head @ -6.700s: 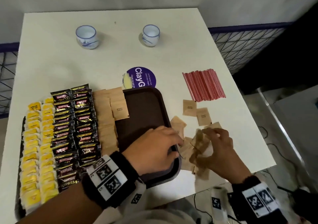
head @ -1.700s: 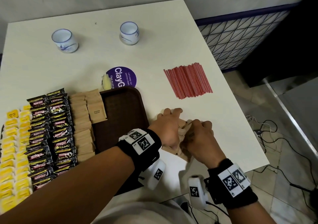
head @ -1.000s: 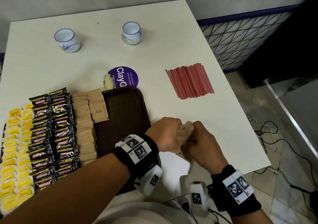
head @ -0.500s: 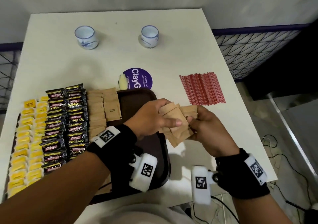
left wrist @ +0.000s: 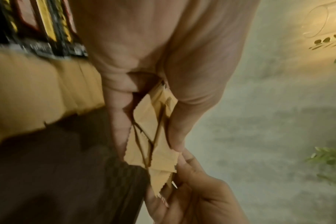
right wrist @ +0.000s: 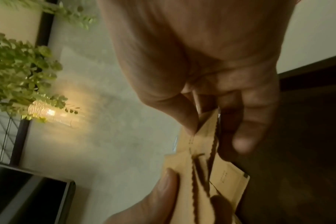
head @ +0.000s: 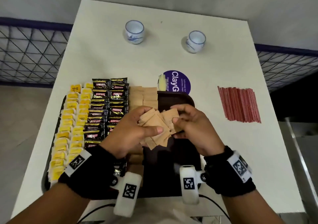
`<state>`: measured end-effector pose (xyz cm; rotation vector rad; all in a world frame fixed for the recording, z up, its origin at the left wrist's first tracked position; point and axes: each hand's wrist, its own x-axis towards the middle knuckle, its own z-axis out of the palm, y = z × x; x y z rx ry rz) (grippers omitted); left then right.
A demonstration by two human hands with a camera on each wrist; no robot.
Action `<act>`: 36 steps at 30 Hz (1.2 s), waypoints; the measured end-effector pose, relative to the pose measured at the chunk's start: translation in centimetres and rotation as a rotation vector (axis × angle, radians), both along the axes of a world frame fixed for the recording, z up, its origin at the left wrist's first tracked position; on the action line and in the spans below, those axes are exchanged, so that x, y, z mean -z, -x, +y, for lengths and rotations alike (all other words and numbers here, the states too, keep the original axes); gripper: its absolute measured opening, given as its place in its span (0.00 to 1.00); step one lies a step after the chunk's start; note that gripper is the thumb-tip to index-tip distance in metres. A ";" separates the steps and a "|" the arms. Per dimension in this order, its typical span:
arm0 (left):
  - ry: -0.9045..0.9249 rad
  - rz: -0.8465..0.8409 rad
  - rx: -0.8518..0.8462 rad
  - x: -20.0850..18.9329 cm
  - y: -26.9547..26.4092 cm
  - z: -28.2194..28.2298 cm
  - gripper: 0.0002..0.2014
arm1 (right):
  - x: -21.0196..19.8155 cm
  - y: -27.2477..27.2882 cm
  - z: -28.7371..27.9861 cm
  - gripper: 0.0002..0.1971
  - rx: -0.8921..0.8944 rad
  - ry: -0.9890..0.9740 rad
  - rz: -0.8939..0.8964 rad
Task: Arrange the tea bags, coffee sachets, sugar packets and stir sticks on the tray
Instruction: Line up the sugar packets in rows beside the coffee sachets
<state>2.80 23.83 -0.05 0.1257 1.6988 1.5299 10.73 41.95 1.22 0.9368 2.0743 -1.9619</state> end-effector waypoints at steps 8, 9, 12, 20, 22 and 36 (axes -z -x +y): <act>0.007 0.069 -0.019 0.2 1.3 -3.9 0.24 | 0.0 1.9 -2.2 0.06 -0.018 0.001 -0.061; 0.014 0.072 -0.030 0.3 1.3 -4.2 0.25 | 0.0 2.0 -2.2 0.05 -0.006 0.016 -0.068; 0.045 0.095 -0.065 0.3 1.3 -5.2 0.27 | -0.1 2.3 -1.9 0.03 0.020 0.064 -0.094; 0.085 0.167 -0.079 -0.1 2.0 -7.5 0.28 | 0.8 2.6 -1.1 0.04 0.104 0.115 -0.135; 0.080 0.167 -0.060 -0.3 2.1 -7.8 0.28 | 1.3 2.5 -0.7 0.04 0.123 0.091 -0.135; 0.058 0.094 -0.078 -0.4 2.5 -9.1 0.31 | 3.0 4.2 -0.5 0.10 0.048 -0.066 -0.170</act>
